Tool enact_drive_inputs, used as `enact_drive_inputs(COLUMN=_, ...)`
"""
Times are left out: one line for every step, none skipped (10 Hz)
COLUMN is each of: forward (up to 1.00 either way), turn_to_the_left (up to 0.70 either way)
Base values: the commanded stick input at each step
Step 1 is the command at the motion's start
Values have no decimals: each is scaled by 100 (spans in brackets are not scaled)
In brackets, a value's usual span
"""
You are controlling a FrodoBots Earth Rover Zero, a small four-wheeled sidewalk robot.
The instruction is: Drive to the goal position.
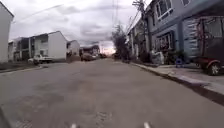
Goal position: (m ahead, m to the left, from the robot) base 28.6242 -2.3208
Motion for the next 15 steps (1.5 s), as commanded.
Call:
enact_drive_inputs(forward=70, turn_to_the_left=0)
enact_drive_inputs(forward=70, turn_to_the_left=11)
enact_drive_inputs(forward=70, turn_to_the_left=15)
enact_drive_inputs(forward=70, turn_to_the_left=-25)
enact_drive_inputs(forward=70, turn_to_the_left=-35)
enact_drive_inputs(forward=70, turn_to_the_left=-33)
enact_drive_inputs(forward=70, turn_to_the_left=9)
enact_drive_inputs(forward=70, turn_to_the_left=14)
enact_drive_inputs(forward=70, turn_to_the_left=11)
enact_drive_inputs(forward=70, turn_to_the_left=7)
enact_drive_inputs(forward=70, turn_to_the_left=-7)
enact_drive_inputs(forward=70, turn_to_the_left=-34)
enact_drive_inputs(forward=70, turn_to_the_left=-4)
enact_drive_inputs(forward=70, turn_to_the_left=7)
enact_drive_inputs(forward=70, turn_to_the_left=3)
